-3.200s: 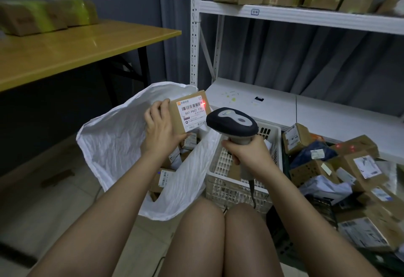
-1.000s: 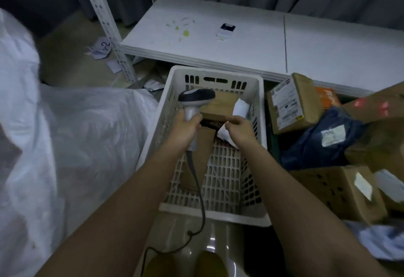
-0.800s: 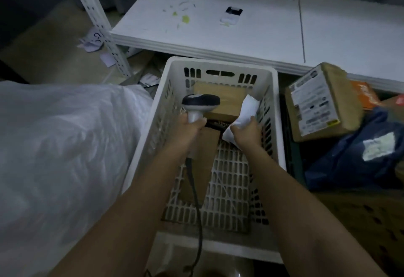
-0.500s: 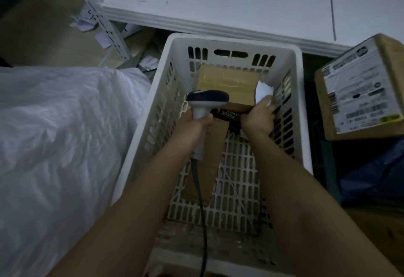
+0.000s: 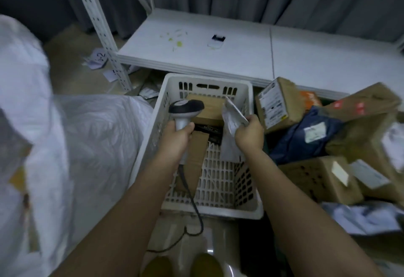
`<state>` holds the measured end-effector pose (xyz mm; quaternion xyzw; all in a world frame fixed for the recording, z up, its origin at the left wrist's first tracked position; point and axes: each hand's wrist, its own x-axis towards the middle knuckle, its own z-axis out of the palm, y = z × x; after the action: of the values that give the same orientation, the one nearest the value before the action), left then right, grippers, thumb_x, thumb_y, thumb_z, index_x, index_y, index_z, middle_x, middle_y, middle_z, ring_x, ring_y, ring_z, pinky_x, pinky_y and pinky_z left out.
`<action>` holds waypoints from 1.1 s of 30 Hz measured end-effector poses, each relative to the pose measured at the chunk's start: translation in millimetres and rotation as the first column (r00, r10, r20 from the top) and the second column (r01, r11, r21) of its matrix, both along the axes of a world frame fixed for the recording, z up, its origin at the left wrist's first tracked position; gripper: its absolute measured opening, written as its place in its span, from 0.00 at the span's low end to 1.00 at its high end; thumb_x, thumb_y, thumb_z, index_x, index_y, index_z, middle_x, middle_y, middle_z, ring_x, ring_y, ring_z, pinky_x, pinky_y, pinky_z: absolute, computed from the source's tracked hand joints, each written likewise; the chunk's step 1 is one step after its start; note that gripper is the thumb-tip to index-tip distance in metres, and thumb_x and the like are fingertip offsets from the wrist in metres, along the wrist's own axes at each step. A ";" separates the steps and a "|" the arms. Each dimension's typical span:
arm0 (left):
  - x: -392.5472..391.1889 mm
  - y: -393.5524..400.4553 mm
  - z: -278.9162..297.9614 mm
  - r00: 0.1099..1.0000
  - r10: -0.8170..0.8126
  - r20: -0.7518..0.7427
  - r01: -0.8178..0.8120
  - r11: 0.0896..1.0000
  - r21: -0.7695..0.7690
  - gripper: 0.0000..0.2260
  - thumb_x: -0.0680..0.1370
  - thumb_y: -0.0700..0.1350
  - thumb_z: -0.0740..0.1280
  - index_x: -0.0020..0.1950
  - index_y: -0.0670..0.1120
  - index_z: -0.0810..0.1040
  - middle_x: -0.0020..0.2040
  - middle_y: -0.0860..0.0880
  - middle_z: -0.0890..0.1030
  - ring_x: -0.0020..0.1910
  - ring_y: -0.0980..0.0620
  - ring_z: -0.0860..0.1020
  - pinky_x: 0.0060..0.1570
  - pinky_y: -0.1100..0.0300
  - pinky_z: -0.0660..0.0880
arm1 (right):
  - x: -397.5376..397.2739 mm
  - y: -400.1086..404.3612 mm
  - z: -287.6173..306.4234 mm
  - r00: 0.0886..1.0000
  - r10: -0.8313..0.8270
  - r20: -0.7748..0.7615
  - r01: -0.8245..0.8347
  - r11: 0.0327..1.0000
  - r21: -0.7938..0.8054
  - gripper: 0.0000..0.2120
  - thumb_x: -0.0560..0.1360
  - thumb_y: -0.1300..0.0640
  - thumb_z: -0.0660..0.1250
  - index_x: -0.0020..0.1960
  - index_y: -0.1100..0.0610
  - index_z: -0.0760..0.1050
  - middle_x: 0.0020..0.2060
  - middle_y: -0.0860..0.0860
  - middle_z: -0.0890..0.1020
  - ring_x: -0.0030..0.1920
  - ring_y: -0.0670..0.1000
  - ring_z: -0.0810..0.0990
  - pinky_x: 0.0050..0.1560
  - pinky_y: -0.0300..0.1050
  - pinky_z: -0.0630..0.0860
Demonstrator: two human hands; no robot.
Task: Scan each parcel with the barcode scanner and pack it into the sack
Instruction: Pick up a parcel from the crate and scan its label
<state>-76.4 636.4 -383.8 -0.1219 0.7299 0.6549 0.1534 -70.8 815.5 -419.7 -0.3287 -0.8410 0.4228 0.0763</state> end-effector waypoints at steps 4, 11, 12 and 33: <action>66.6 -19.2 56.7 0.997 -0.001 -0.079 0.002 1.000 0.007 0.07 0.80 0.46 0.66 0.56 0.47 0.74 0.48 0.46 0.80 0.47 0.48 0.78 0.48 0.54 0.74 | 66.2 2.1 60.9 0.980 0.172 -0.096 -0.144 0.957 0.251 0.08 0.78 0.59 0.64 0.50 0.55 0.82 0.46 0.54 0.81 0.49 0.58 0.78 0.48 0.49 0.75; 167.3 -56.1 154.7 0.978 -0.026 -0.207 0.034 0.999 0.034 0.11 0.80 0.45 0.64 0.62 0.46 0.74 0.56 0.47 0.80 0.55 0.47 0.78 0.55 0.53 0.73 | 182.6 -15.4 185.7 0.883 0.462 0.083 -0.400 0.647 0.649 0.13 0.77 0.60 0.64 0.55 0.50 0.84 0.50 0.54 0.86 0.45 0.57 0.82 0.37 0.45 0.72; 178.3 -60.7 166.2 0.973 -0.028 -0.229 0.036 0.999 0.032 0.12 0.80 0.45 0.64 0.63 0.45 0.73 0.56 0.47 0.79 0.56 0.48 0.77 0.55 0.54 0.73 | 194.9 -18.7 203.9 0.877 0.480 0.033 -0.375 0.639 0.671 0.13 0.77 0.60 0.65 0.56 0.50 0.84 0.49 0.54 0.86 0.45 0.56 0.82 0.37 0.45 0.72; 261.6 -135.1 252.1 0.870 0.057 -0.490 0.003 0.993 0.121 0.13 0.80 0.46 0.64 0.64 0.47 0.72 0.53 0.49 0.80 0.54 0.50 0.78 0.59 0.52 0.74 | 277.4 -76.4 312.4 0.725 0.390 -0.569 -0.301 0.921 0.247 0.08 0.77 0.59 0.69 0.53 0.48 0.82 0.47 0.52 0.83 0.47 0.47 0.79 0.46 0.37 0.75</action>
<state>185.2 501.2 -131.7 0.0480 0.7033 0.7082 -0.0397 206.6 739.0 -107.2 -0.0066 -0.8447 0.4534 0.2842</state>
